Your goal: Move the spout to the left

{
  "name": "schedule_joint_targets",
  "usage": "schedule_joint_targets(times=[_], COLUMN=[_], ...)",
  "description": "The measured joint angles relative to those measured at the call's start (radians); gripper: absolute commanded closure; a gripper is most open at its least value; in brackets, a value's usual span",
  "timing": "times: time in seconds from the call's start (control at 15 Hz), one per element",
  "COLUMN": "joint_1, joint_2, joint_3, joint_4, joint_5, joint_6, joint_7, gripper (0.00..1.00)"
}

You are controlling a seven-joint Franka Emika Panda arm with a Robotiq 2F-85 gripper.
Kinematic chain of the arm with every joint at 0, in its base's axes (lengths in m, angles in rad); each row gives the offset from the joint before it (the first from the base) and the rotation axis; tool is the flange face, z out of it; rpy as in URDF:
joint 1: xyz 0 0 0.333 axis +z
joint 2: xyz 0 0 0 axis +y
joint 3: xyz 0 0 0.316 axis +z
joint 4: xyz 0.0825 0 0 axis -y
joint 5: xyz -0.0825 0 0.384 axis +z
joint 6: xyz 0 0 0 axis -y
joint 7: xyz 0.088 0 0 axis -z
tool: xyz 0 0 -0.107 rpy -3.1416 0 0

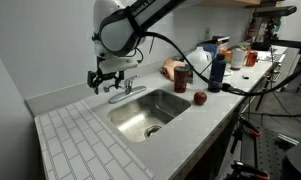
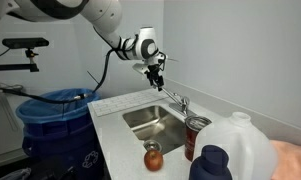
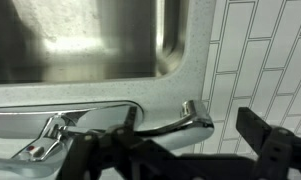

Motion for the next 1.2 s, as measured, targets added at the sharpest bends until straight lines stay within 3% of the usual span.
schedule_joint_targets(times=[0.67, 1.2], joint_1=[0.035, 0.077], joint_2=[0.172, 0.302], joint_3=[-0.032, -0.098], joint_4=[0.275, 0.473], joint_5=[-0.001, -0.012], joint_6=[-0.066, -0.071], joint_7=[0.000, 0.000], gripper=[0.00, 0.00])
